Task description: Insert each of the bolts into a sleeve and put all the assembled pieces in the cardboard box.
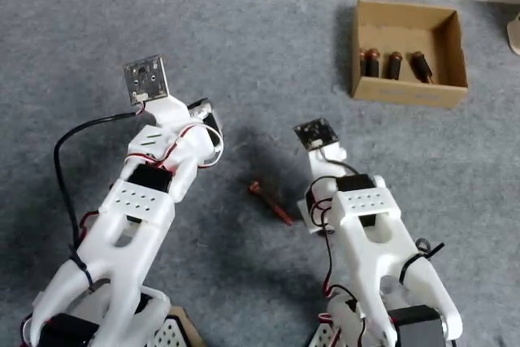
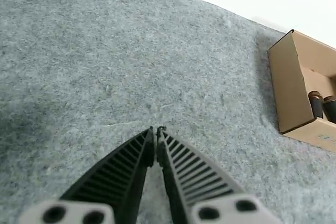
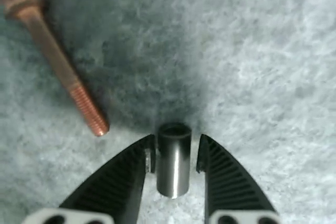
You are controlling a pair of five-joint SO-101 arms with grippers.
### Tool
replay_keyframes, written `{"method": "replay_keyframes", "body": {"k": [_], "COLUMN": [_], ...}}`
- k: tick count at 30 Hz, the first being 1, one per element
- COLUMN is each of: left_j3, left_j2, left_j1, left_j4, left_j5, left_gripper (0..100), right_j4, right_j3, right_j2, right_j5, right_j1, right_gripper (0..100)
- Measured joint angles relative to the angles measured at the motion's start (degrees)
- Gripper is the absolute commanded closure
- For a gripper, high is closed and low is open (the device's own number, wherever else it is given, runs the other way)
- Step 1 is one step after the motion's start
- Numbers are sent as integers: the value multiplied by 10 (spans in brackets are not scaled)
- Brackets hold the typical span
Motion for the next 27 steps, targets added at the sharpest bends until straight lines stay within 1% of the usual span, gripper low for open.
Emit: {"method": "replay_keyframes", "body": {"k": [4, 11, 15, 17, 21, 22, 25, 27], "left_j3": [-1, -22, 32, 53, 74, 83, 90, 91], "left_j2": [0, 0, 0, 1, 0, 0, 0, 0], "left_j1": [8, 27, 26, 29, 55, 57, 58, 70], "left_j4": [33, 167, 178, 178, 178, 178, 180, 182], "left_j5": [11, 91, 140, 139, 84, 72, 71, 61], "left_gripper": [966, 962, 963, 966, 966, 966, 998, 989], "right_j4": [-18, -61, -69, -71, -76, -80, -95, -104], "right_j3": [7, 43, 47, 47, 48, 48, 49, 49], "right_j2": [0, -7, -7, -7, -7, -5, -1, 0], "right_j5": [-3, -3, -4, -4, -4, -4, -5, -5], "right_j1": [-7, -25, -26, -26, -22, -16, 12, 28], "right_gripper": [993, 993, 993, 993, 993, 993, 993, 993]}}
